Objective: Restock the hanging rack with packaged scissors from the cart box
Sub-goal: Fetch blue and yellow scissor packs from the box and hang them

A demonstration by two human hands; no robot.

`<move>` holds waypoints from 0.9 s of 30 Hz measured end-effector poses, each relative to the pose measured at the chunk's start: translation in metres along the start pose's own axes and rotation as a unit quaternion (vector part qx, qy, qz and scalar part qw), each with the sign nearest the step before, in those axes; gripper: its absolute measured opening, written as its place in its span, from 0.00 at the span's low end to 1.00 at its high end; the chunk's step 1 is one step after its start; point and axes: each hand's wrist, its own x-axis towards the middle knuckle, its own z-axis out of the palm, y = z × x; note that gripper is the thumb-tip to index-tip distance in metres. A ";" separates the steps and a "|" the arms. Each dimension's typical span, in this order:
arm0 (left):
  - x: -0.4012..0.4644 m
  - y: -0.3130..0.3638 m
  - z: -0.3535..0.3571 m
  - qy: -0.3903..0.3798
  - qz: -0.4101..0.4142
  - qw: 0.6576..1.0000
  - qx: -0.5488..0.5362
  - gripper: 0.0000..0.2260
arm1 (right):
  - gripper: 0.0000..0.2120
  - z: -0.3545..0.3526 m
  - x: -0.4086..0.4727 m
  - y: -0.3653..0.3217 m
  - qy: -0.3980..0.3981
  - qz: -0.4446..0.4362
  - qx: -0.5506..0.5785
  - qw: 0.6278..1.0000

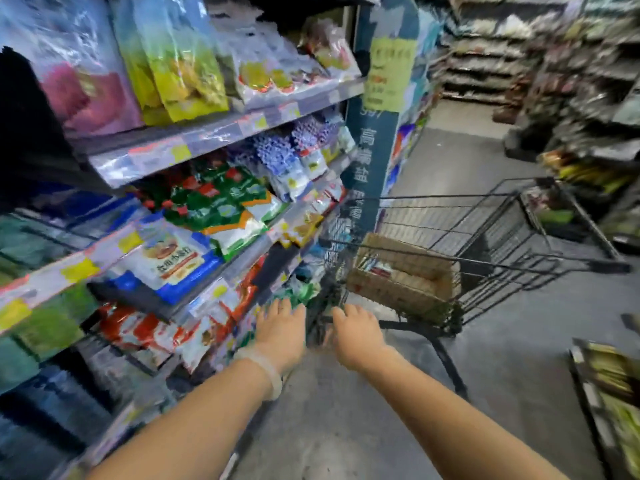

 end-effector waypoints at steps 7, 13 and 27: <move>0.115 0.068 -0.004 -0.039 0.086 0.995 0.035 0.31 | 0.23 0.003 0.071 0.087 -0.026 0.081 0.024 0.996; 0.252 0.097 -0.032 -0.039 0.126 0.991 0.020 0.29 | 0.21 -0.026 0.177 0.153 -0.024 0.122 0.032 0.992; 0.475 0.121 -0.038 -0.097 0.130 0.987 -0.014 0.26 | 0.23 -0.019 0.378 0.273 -0.085 0.188 0.111 0.972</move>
